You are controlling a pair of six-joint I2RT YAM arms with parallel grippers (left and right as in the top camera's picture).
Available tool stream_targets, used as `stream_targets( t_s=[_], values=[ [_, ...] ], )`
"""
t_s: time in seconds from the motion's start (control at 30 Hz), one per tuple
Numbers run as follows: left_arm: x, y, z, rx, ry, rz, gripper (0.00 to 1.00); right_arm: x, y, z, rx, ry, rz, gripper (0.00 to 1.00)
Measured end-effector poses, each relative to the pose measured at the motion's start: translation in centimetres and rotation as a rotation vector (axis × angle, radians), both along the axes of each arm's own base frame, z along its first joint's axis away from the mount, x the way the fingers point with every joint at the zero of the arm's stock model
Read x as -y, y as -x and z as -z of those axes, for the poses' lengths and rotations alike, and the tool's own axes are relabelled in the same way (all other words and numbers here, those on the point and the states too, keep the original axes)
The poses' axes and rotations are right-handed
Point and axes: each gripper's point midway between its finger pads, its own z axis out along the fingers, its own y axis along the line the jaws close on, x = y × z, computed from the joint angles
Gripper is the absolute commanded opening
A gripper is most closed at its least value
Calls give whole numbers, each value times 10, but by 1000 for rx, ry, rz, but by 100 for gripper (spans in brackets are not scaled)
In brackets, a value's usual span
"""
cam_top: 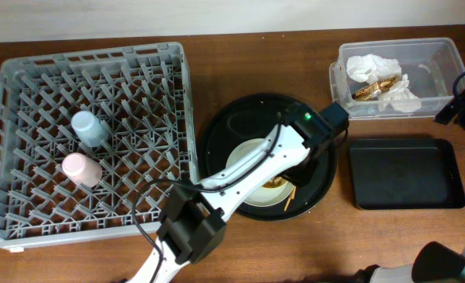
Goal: Sort waste into correct bins and load items into the dishwasher rack
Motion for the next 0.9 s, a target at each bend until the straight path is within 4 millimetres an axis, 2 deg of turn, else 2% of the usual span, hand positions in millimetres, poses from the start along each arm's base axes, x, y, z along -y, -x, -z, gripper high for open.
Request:
stream_targets(
  t_s=[0.07,0.1,0.13,0.17,0.2,0.27,0.4,0.47,0.5,0.57,0.73,0.83,0.87,0.9],
  values=[
    [-1,1,4,-4,-12,2,50,0,0,0,0,0,0,99],
    [-2,1,4,-6,-15,-1,56,0,0,0,0,0,0,99],
    [-6,0,1,-9,-23,-9,72,0,0,0,0,0,0,99],
    [-9,-4,-1,-9,-26,-19,80,0,0,0,0,0,0,99],
    [-17,-8,-6,-13,-35,-40,99,0,0,0,0,0,0,99],
    [-40,-31,-24,-7,-32,-113,99,0,0,0,0,0,0,99],
    [-109,-95,-54,37,8,-331,99,0,0,0,0,0,0,99],
    [-152,-125,-60,56,20,-451,99,0,0,0,0,0,0,99],
    [-170,-133,-60,57,20,-495,99,0,0,0,0,0,0,99],
    [-225,-154,-60,59,16,-629,99,0,0,0,0,0,0,99],
    [-328,-172,-60,60,4,-867,100,0,0,0,2,1,1,99],
    [-370,-172,-60,60,1,-962,99,7,-12,-5,54,23,12,99],
    [-391,-170,-60,61,-1,-1010,99,8,-16,-6,70,27,19,99],
    [-401,-169,-60,61,-2,-1034,99,9,-20,-8,88,25,21,99]
  ],
)
